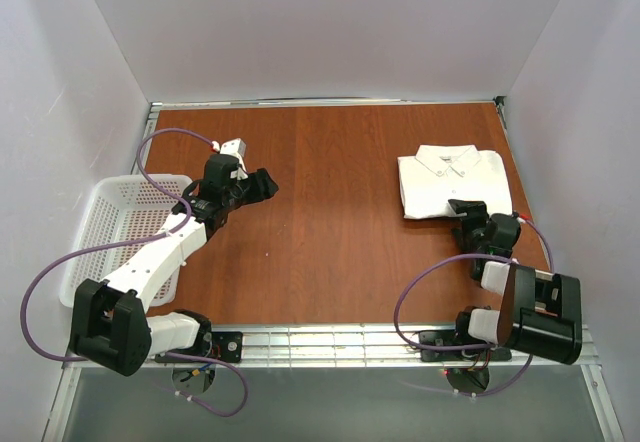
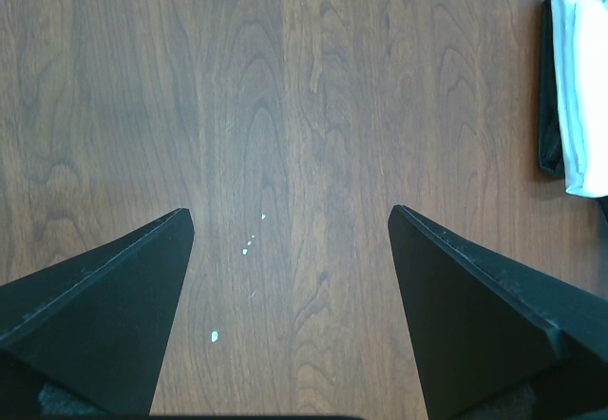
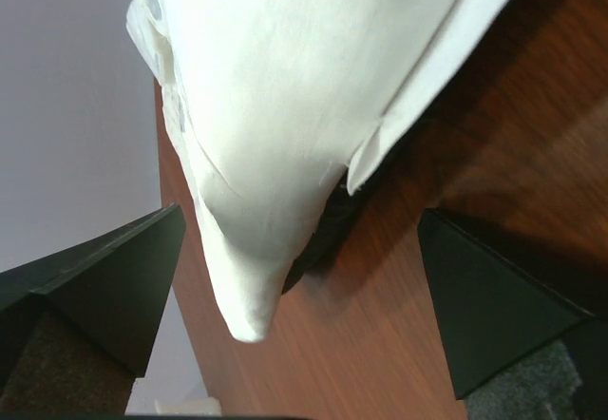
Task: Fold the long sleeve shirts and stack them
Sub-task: Neatly place the folded shirt to the corner
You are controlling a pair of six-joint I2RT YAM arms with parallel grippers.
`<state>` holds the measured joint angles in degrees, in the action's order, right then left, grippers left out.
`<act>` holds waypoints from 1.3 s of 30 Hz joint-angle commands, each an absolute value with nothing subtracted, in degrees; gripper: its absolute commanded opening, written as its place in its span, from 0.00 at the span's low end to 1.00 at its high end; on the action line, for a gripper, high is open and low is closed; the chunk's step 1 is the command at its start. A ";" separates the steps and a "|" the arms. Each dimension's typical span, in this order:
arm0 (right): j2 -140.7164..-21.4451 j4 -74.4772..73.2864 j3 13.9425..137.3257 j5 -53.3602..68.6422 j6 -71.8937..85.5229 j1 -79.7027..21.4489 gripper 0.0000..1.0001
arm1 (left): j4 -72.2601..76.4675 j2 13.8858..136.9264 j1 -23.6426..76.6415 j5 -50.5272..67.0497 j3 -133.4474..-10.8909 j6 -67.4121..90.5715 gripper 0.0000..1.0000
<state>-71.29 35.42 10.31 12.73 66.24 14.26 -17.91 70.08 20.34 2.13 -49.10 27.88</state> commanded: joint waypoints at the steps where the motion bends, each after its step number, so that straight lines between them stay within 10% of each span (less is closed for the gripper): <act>1: -75.22 46.22 9.67 4.06 73.19 12.48 0.91 | -17.58 70.22 19.78 2.64 -48.25 27.69 0.79; 13: -93.68 60.89 17.66 2.11 76.81 11.60 0.21 | -17.49 71.01 18.46 3.86 -48.34 27.77 0.79; 17: -101.84 61.26 26.35 3.42 76.55 11.69 0.17 | -17.58 72.15 18.02 4.22 -48.43 27.77 0.79; 30: -124.36 57.92 56.59 7.82 77.35 11.43 0.20 | -17.84 76.64 16.96 5.54 -49.04 27.95 0.78; 39: -127.89 56.51 61.01 12.48 76.12 12.13 0.58 | -17.75 76.82 16.61 5.27 -49.04 27.95 0.78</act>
